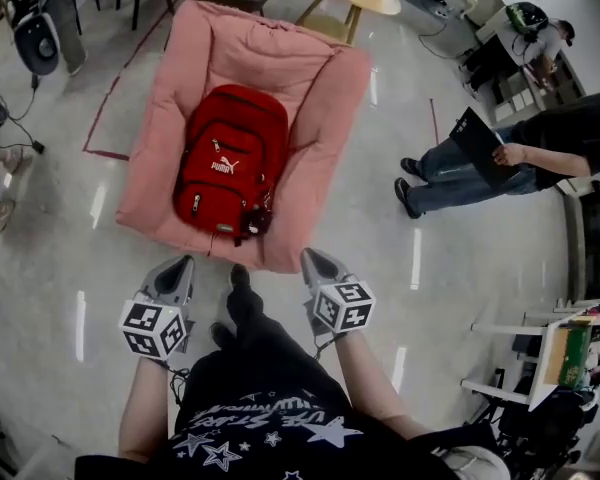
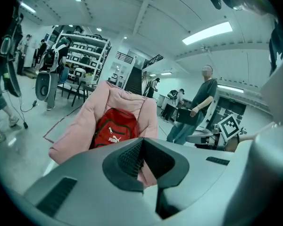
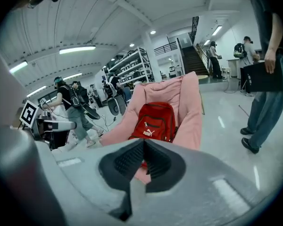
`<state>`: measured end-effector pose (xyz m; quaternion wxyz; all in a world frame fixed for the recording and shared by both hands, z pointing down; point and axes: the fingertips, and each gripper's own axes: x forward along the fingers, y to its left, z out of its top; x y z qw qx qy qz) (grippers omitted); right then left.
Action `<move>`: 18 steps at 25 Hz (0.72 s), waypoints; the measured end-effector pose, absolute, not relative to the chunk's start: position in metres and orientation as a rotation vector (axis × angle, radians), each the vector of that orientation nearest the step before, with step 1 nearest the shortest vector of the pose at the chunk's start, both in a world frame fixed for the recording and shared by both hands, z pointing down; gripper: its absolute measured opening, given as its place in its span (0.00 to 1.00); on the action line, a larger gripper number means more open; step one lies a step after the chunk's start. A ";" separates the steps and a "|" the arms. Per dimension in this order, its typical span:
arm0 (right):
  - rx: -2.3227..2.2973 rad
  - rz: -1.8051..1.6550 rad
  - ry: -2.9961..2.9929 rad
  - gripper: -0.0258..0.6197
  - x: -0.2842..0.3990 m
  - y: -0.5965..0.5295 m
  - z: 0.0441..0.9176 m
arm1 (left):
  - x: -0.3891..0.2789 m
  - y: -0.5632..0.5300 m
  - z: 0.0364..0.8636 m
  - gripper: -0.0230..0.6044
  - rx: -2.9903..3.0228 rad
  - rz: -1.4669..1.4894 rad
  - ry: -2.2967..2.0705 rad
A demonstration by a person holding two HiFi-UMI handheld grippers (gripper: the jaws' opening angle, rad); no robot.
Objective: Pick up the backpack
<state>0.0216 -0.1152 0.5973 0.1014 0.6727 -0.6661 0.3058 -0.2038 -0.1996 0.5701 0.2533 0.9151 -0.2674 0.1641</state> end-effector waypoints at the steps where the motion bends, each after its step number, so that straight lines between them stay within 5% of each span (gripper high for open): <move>1: 1.993 0.912 -1.977 0.04 0.026 -0.126 0.600 | -0.199 -0.207 0.569 0.05 2.490 0.456 -0.729; 18: 2.027 1.002 -2.128 0.04 0.134 -0.286 0.596 | -0.089 -0.342 0.552 0.05 2.453 0.532 -0.756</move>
